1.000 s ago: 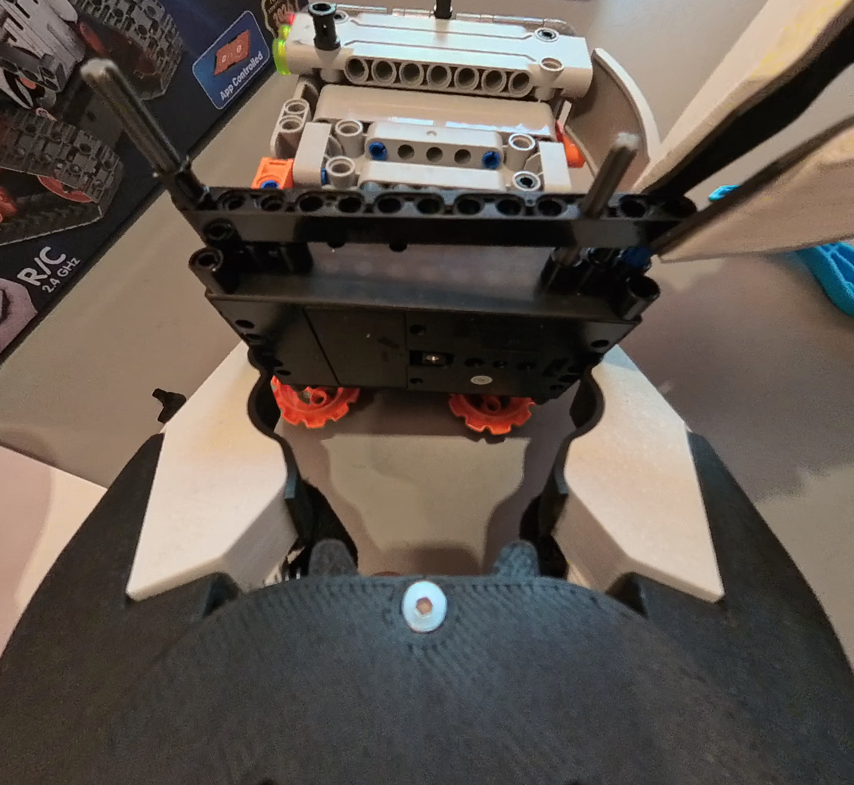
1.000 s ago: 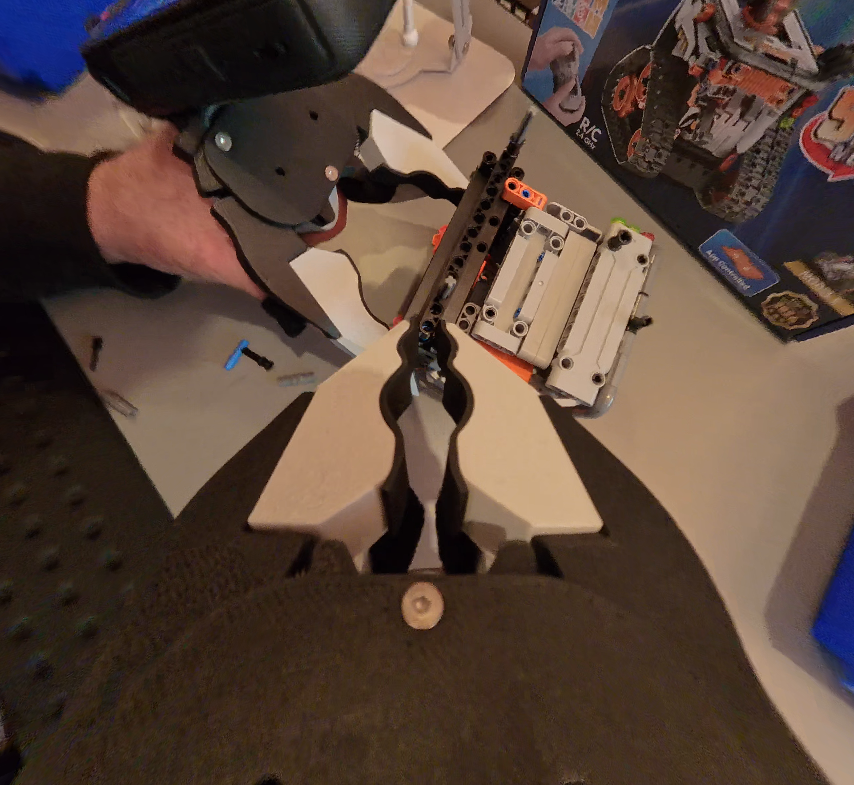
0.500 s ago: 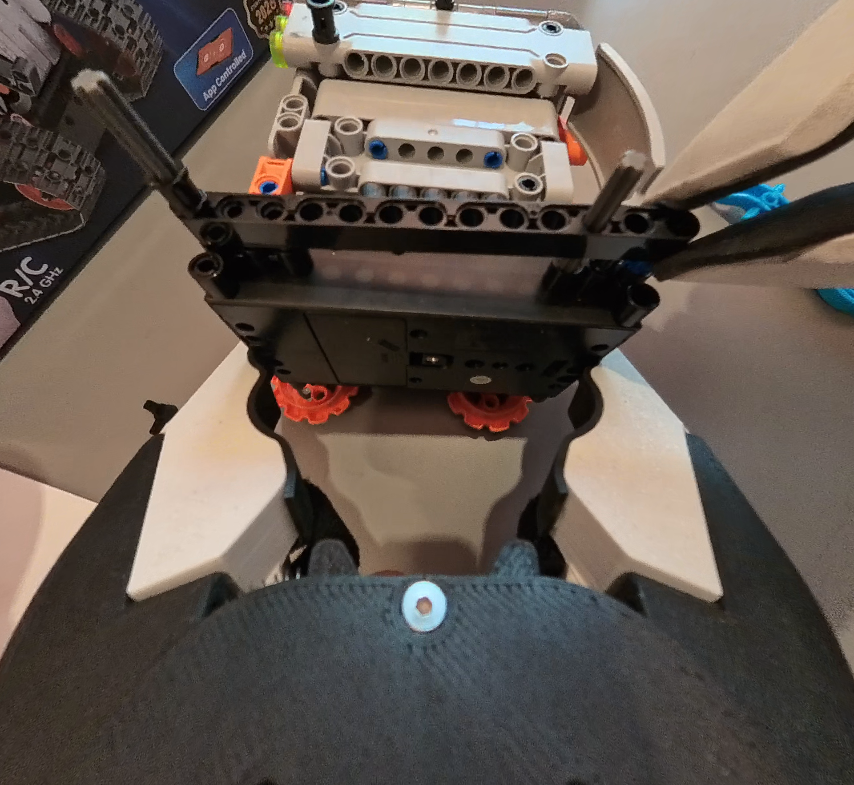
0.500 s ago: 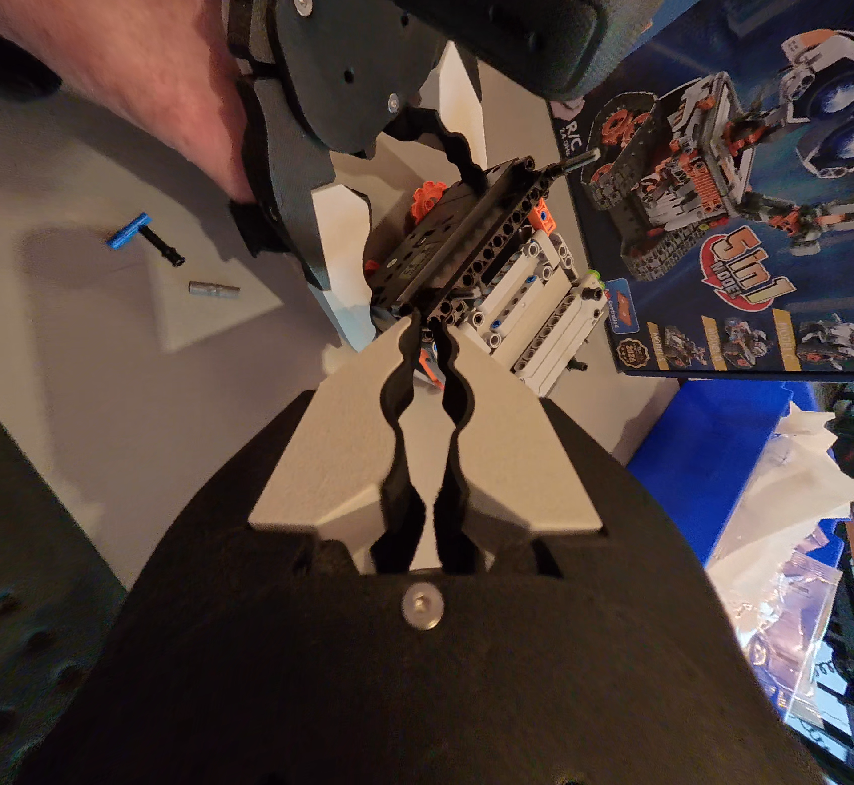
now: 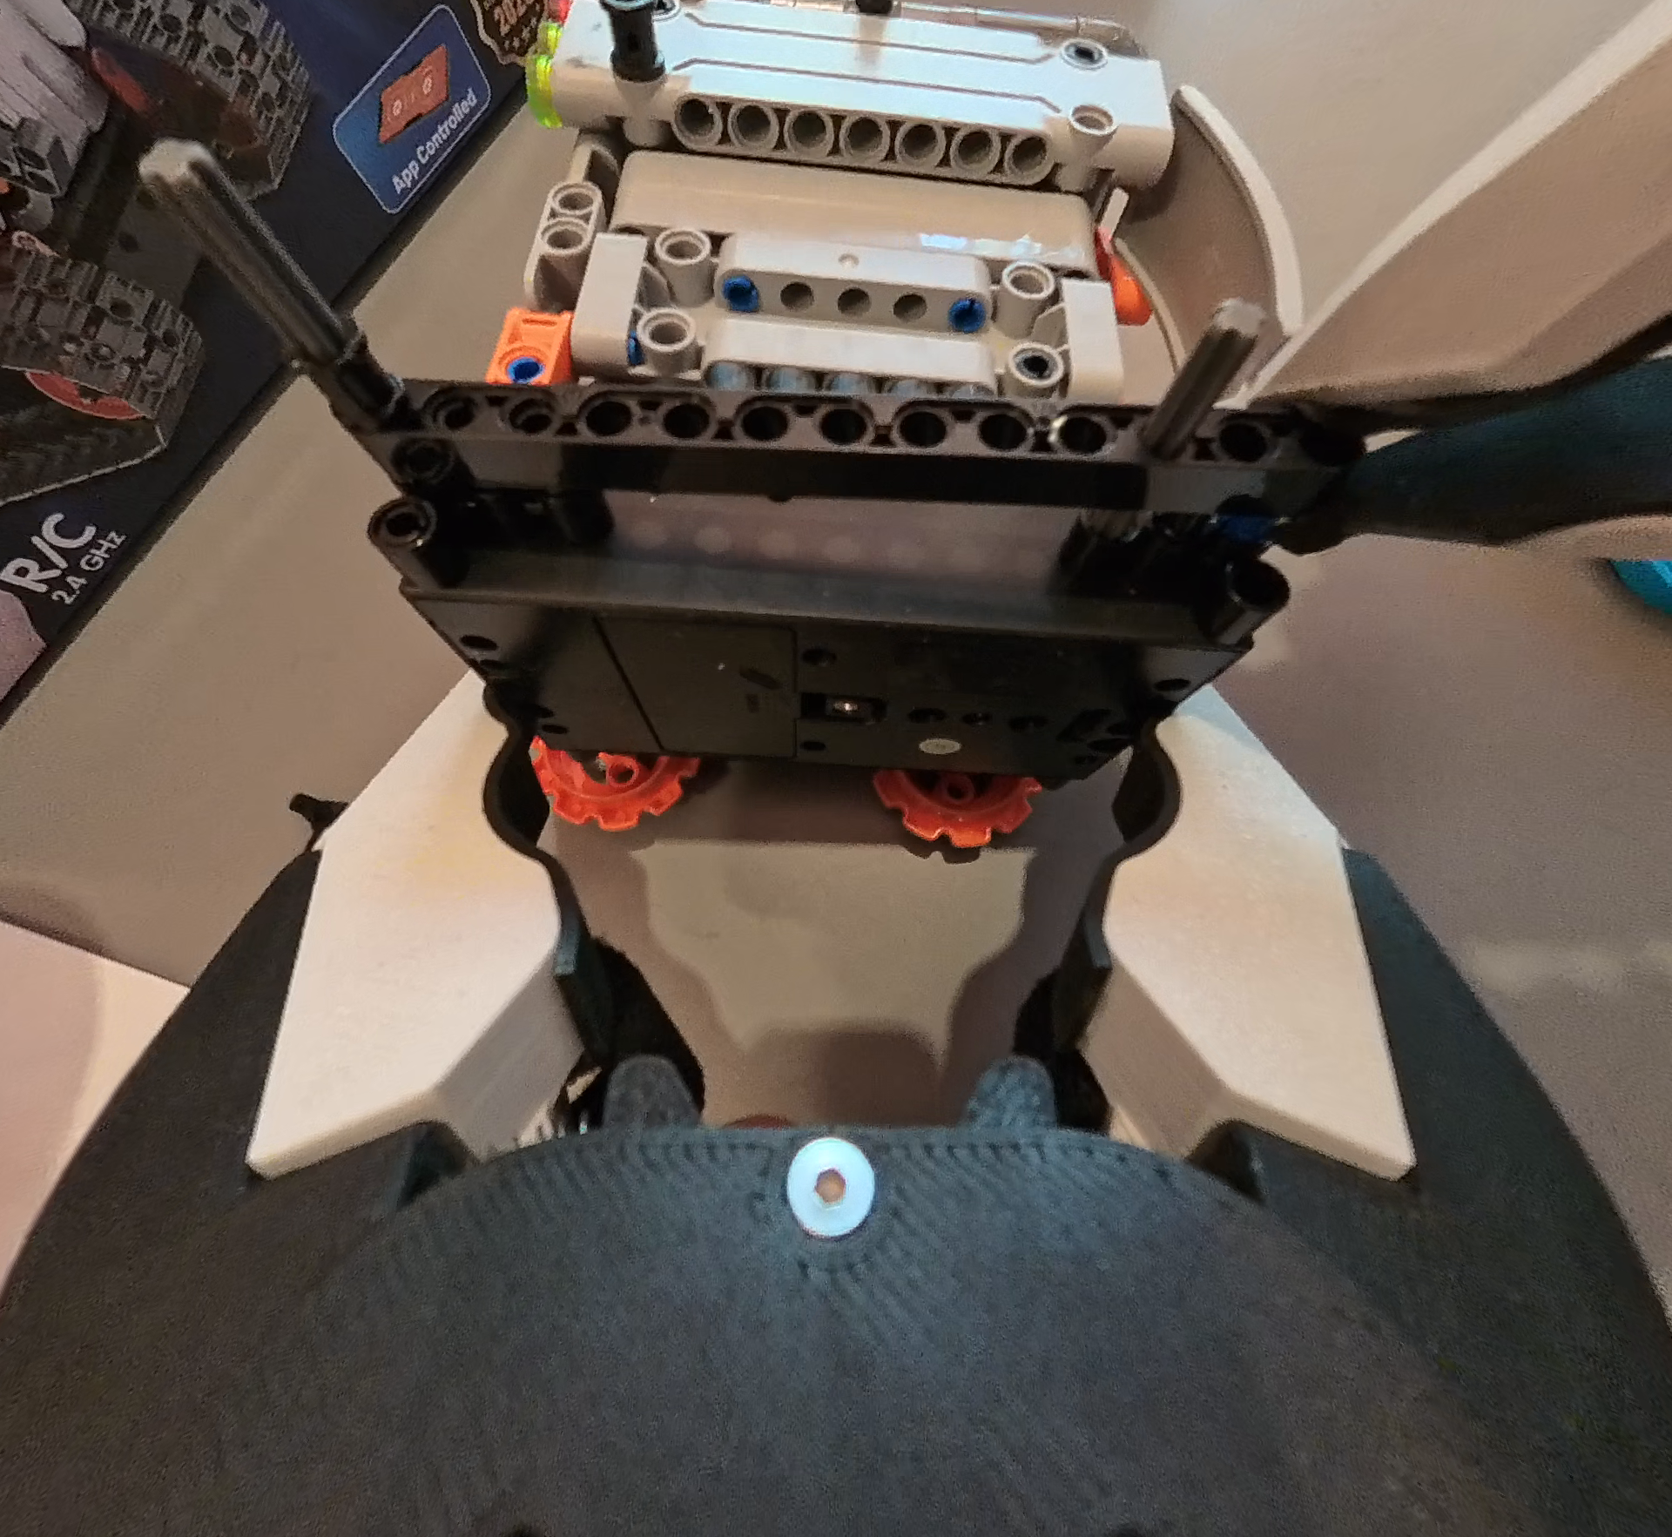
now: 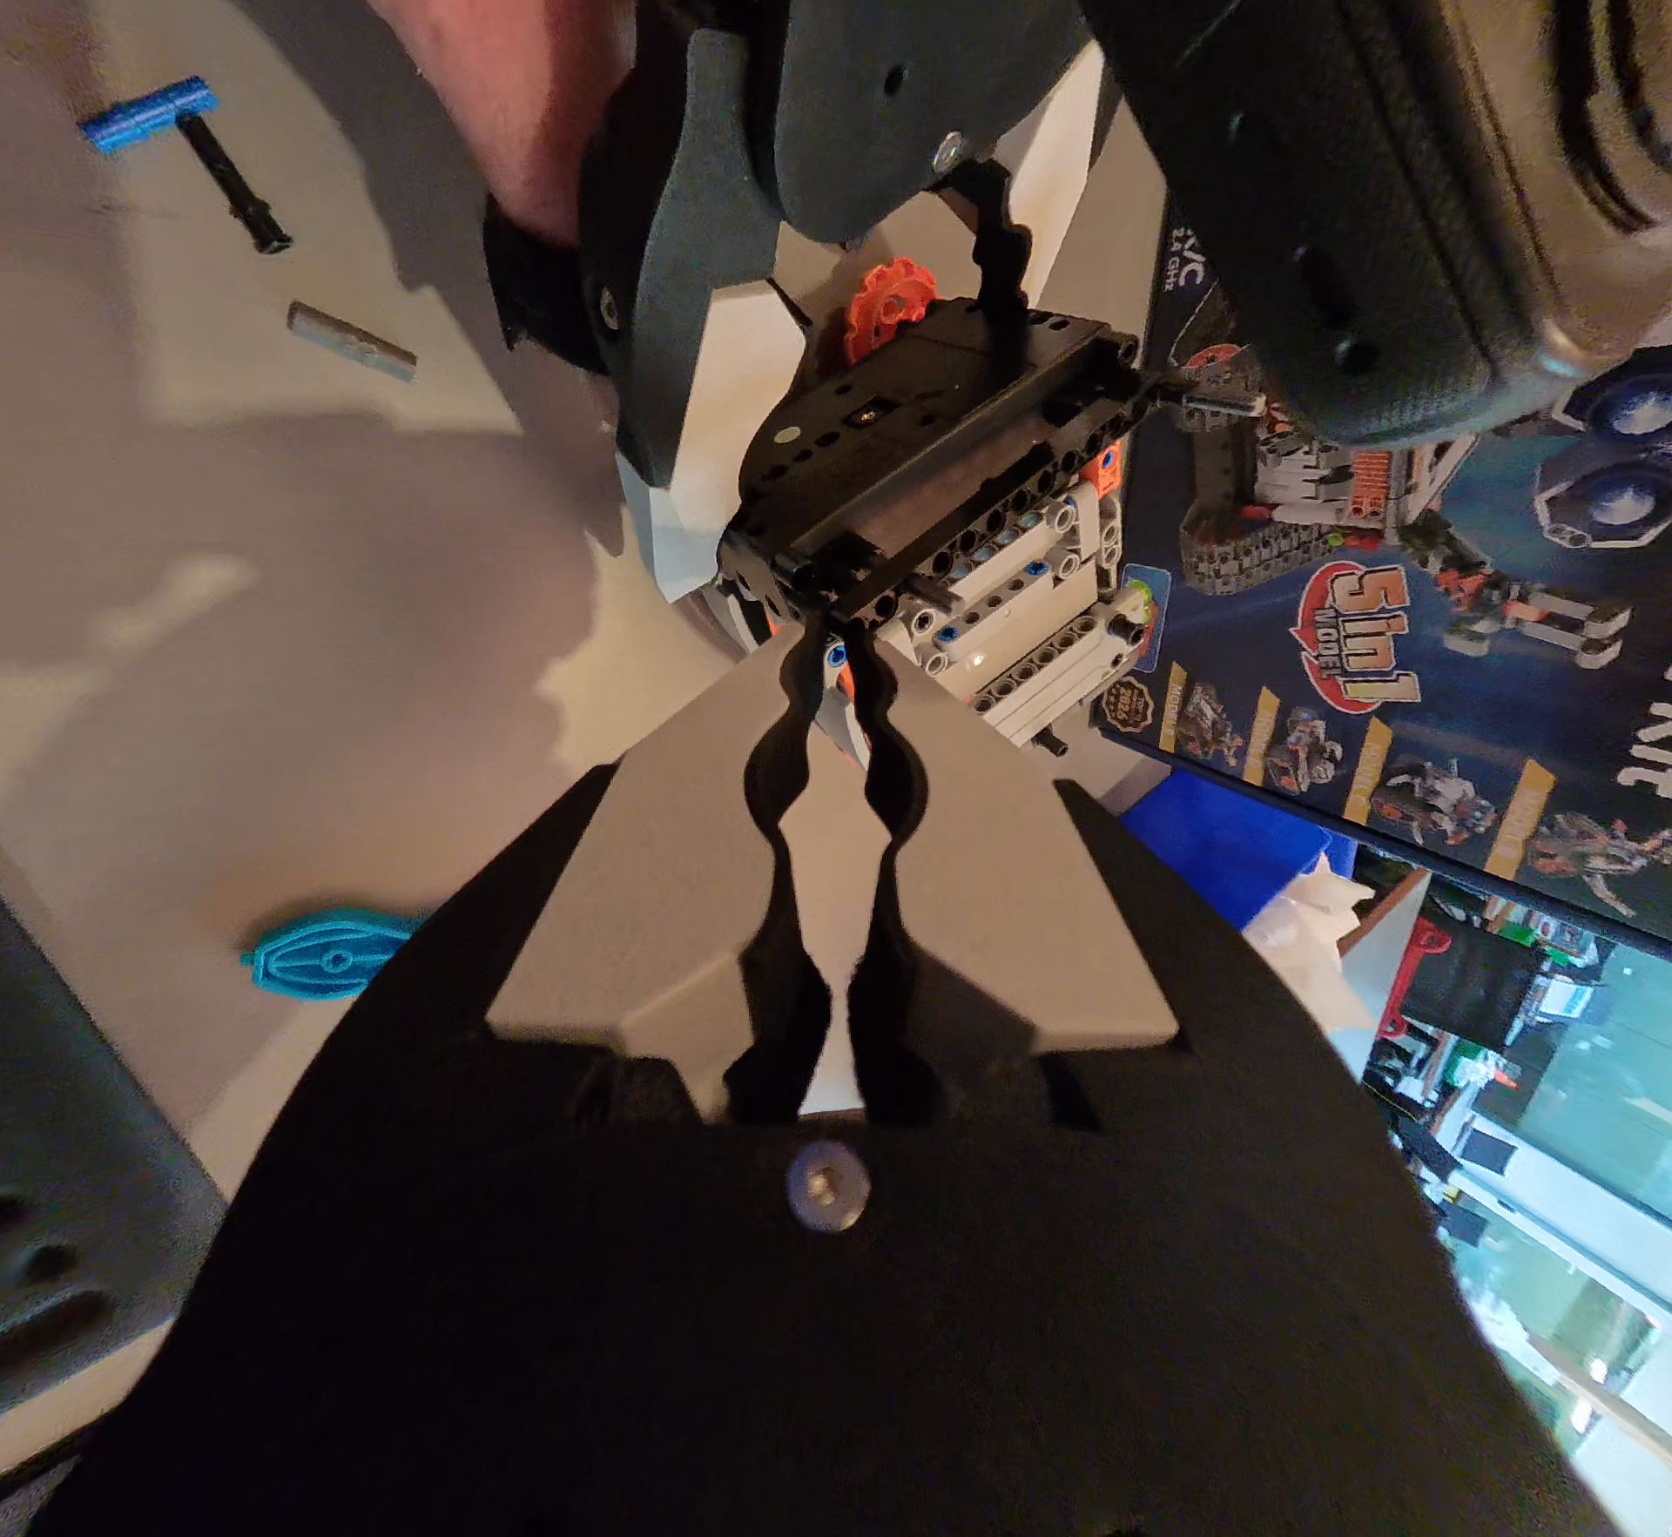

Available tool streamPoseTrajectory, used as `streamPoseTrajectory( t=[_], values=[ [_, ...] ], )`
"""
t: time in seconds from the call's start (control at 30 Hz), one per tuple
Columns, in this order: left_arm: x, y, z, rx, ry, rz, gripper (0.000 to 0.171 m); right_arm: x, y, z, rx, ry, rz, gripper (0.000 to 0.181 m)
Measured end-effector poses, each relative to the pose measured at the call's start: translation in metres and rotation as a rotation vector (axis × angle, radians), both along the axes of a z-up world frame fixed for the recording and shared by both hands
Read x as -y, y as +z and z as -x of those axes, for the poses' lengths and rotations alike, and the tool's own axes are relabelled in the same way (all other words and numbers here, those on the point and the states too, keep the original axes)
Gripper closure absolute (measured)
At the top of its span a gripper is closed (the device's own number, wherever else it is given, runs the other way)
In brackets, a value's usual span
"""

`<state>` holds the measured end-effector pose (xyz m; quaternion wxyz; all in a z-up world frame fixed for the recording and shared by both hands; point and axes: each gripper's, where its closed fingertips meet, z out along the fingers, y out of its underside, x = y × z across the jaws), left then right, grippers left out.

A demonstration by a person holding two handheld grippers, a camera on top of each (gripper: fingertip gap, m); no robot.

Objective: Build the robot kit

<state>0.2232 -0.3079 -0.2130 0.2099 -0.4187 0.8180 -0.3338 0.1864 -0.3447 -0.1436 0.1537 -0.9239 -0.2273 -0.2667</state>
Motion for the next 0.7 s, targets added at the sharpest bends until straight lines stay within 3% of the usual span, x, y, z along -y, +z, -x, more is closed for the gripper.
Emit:
streamPoseTrajectory(
  t=[0.2, 0.3, 0.5, 0.7],
  values=[
    [0.002, -0.002, -0.004, -0.031, -0.015, 0.038, 0.041, -0.002, 0.002, -0.005, -0.125, 0.017, -0.122, 0.173],
    [0.002, 0.001, -0.008, -0.018, -0.026, 0.042, 0.04, 0.0, 0.005, -0.009, -0.219, -0.007, -0.188, 0.179],
    [0.002, 0.025, -0.007, 0.063, -0.047, 0.141, 0.04, -0.001, 0.015, -0.006, -0.466, -0.112, -0.295, 0.181],
    [0.005, 0.03, -0.007, 0.092, -0.04, 0.212, 0.032, -0.006, 0.012, 0.0, -0.594, -0.206, -0.309, 0.171]
  ],
)
